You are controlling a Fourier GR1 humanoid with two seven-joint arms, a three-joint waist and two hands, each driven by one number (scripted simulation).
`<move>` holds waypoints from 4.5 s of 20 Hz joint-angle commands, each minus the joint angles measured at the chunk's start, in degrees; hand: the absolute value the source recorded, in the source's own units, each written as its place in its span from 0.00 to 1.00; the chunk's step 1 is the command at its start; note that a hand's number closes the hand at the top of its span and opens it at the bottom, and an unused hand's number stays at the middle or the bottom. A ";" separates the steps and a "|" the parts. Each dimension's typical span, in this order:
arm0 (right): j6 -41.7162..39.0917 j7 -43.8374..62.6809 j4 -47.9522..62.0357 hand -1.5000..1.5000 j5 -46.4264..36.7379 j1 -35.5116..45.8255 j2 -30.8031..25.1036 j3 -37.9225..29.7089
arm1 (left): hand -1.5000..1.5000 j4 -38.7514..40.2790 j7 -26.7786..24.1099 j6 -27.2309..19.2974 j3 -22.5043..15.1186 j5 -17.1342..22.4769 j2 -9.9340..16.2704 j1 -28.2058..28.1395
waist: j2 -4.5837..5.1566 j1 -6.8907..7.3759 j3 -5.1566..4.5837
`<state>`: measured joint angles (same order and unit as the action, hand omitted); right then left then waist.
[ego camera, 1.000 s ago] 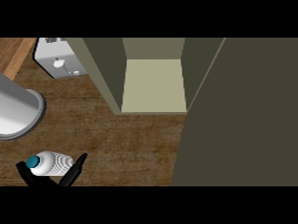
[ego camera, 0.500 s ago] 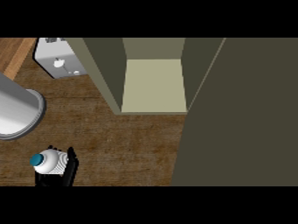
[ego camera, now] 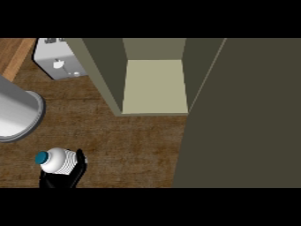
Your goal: Pick up the bottled water, place it into the cabinet and close the cabinet
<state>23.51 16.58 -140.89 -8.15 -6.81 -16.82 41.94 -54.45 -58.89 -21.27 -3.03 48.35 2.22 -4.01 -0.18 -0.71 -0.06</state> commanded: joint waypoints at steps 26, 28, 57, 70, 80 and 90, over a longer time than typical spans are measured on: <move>3.56 4.41 -6.67 0.00 -9.11 -0.96 -1.08 6.26 | 1.00 -21.75 24.28 9.79 -17.72 -14.91 6.12 3.17 | -0.02 0.36 0.02; 1.58 -0.65 -5.14 0.00 -2.19 -2.75 -4.10 0.91 | 1.00 -29.10 28.67 4.73 -19.83 -17.06 6.19 2.98 | 0.00 0.53 0.11; 4.13 -0.27 -5.20 0.00 -5.46 -1.73 -3.63 4.55 | 1.00 -13.76 46.45 -14.28 -14.30 -30.50 -2.18 38.89 | 0.15 -0.26 0.04; 2.34 -1.16 -6.62 0.00 0.90 -1.31 -5.27 -0.37 | 1.00 12.77 42.34 -17.10 -9.00 -31.24 -2.20 55.83 | 0.63 -1.63 0.04; 3.26 -3.12 -3.48 0.00 -0.96 -1.25 -4.13 3.65 | 1.00 28.04 42.02 -22.46 -7.85 -35.82 -2.18 62.93 | 0.67 -2.10 0.03; 4.01 -1.83 -6.37 0.00 -1.53 -2.63 -5.41 5.07 | 1.00 39.77 33.78 -19.71 -0.64 -34.66 -2.20 64.99 | 1.04 -2.93 -0.04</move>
<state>27.40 12.25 -141.51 -5.92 -7.97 -21.66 44.08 -18.82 -23.08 -40.85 -5.19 13.41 0.22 59.72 0.71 -3.02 -0.06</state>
